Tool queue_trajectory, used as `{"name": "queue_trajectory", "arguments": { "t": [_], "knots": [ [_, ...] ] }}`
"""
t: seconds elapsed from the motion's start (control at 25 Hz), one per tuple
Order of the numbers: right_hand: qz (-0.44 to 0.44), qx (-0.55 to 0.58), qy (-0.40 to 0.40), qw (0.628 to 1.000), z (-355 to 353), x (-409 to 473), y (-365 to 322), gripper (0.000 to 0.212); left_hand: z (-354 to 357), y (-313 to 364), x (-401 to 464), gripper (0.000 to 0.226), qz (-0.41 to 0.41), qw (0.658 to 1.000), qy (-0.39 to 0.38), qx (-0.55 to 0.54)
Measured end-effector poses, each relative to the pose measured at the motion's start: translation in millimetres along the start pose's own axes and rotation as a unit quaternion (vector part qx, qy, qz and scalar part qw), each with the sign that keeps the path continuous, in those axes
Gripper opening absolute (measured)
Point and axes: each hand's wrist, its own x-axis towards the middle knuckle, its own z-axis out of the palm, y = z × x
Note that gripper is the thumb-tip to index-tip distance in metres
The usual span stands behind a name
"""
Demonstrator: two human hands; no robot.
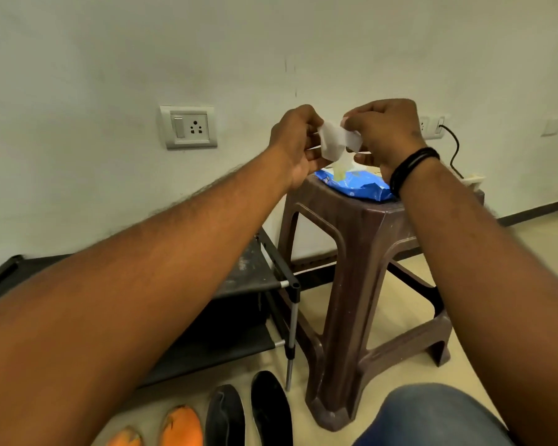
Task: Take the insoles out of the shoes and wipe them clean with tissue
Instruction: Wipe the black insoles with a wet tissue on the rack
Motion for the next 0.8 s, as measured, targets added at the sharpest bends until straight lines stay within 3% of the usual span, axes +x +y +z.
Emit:
{"name": "queue_trajectory", "arguments": {
  "t": [0.12,0.2,0.32,0.36,0.44,0.56,0.68,0.8],
  "knots": [
    [0.089,0.027,0.014,0.996,11.4,-23.6,-9.4,0.029,-19.3,16.7,-24.5,0.017,0.037,0.999,0.008,-0.011],
    [0.177,0.023,-0.074,0.981,18.7,-45.8,-7.6,0.044,-39.8,19.5,-45.6,0.011,0.036,0.999,0.000,-0.026],
    [0.271,0.127,-0.240,0.924,42.7,-83.0,3.8,0.039,-75.9,10.5,-78.7,0.037,0.003,1.000,-0.018,-0.020],
    [0.277,0.161,-0.249,0.914,52.6,-92.9,9.2,0.032,-86.8,2.9,-91.4,0.039,-0.007,0.999,-0.020,-0.025],
    [0.272,0.146,-0.238,0.921,72.4,-108.8,21.9,0.027,-111.4,-20.2,-117.5,0.017,-0.029,0.999,-0.016,-0.041],
    [0.237,-0.008,-0.283,0.929,85.7,-133.4,43.8,0.028,-161.6,-65.9,-161.1,0.013,-0.113,0.991,-0.036,-0.060],
    [0.277,-0.095,-0.401,0.868,89.9,-158.3,61.6,0.032,-210.6,-108.4,-194.9,0.009,-0.237,0.969,-0.064,-0.004],
    [0.351,-0.087,-0.434,0.825,105.5,-196.6,102.1,0.026,-240.5,-161.3,-219.1,0.025,-0.366,0.918,-0.004,0.154]
  ]
}}
